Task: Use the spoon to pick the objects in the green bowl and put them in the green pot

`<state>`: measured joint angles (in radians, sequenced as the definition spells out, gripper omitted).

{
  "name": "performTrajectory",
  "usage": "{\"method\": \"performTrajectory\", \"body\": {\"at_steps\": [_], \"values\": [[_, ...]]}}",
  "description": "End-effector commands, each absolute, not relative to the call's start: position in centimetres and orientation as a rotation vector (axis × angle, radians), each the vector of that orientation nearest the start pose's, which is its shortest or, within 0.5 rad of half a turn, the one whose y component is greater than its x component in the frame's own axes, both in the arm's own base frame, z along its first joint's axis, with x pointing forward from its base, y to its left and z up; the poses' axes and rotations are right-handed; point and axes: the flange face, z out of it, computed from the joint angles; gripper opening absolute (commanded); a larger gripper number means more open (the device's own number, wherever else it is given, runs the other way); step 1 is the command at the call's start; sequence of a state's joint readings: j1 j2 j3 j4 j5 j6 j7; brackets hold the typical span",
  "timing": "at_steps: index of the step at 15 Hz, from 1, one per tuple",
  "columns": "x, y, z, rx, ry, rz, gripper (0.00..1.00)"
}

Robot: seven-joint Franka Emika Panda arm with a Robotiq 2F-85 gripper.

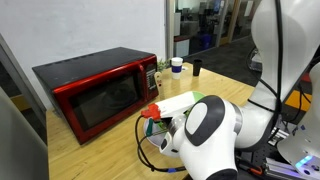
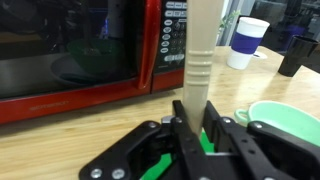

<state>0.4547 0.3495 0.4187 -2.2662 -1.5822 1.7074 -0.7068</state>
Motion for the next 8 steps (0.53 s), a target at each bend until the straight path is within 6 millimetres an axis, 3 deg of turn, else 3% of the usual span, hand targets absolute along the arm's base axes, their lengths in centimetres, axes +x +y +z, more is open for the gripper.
{"method": "performTrajectory", "body": {"at_steps": [1,8], "values": [[38.9,33.2,22.0,0.399,1.869,-0.504,0.06],[41.1,30.9,22.6,0.451,2.004,-0.455,0.06]]}}
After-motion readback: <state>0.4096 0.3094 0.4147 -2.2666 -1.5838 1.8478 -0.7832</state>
